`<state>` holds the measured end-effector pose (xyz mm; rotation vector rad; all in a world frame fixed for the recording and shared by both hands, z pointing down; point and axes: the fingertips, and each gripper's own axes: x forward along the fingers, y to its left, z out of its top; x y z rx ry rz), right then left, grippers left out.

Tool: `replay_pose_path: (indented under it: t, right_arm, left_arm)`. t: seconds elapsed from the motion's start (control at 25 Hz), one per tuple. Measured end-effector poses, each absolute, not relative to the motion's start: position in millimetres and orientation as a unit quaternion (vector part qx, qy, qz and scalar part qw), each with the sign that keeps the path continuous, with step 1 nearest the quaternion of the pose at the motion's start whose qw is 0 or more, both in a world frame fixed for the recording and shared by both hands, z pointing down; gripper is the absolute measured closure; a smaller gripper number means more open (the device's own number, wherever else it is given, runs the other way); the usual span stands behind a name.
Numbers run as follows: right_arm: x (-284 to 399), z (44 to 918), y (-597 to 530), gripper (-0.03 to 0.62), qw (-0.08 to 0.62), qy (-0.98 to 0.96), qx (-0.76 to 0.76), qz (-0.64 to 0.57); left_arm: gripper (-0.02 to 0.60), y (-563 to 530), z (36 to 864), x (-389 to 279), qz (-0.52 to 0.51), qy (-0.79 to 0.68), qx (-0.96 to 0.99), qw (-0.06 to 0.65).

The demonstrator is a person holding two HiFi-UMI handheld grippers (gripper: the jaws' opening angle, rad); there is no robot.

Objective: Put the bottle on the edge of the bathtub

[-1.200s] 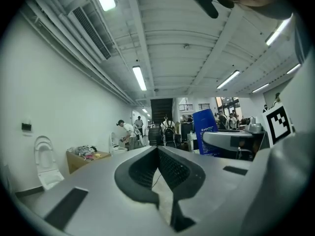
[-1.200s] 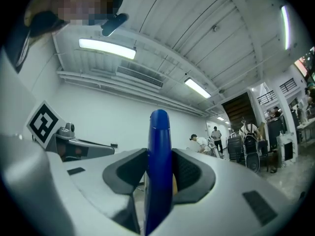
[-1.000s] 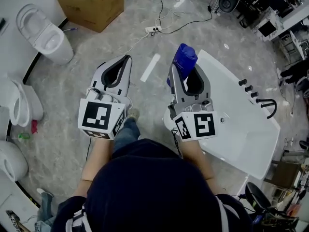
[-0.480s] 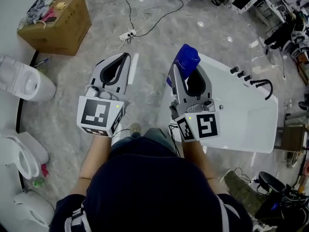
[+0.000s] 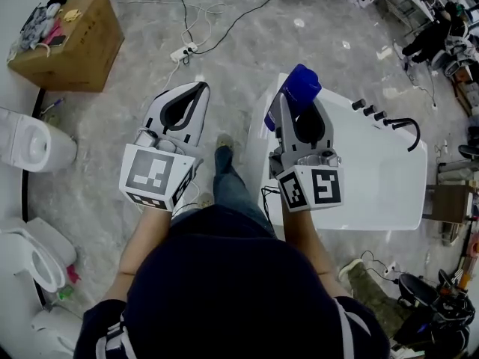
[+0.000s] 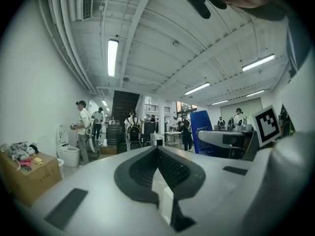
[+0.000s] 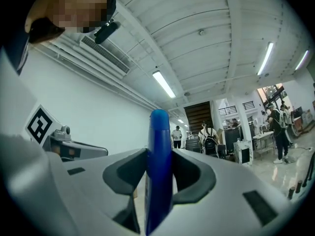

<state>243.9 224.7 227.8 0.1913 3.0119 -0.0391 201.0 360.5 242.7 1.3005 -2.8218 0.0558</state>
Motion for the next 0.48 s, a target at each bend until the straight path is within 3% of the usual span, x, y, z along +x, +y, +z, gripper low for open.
replay_pose_path:
  t: [0.48]
  right_arm:
    - [66.6,234.5,123.1,0.425,0.068,0.995,0.069,-0.009]
  left_arm:
    - [0.560,247.0,230.7,19.0,0.039,-0.902,0.430,-0.003]
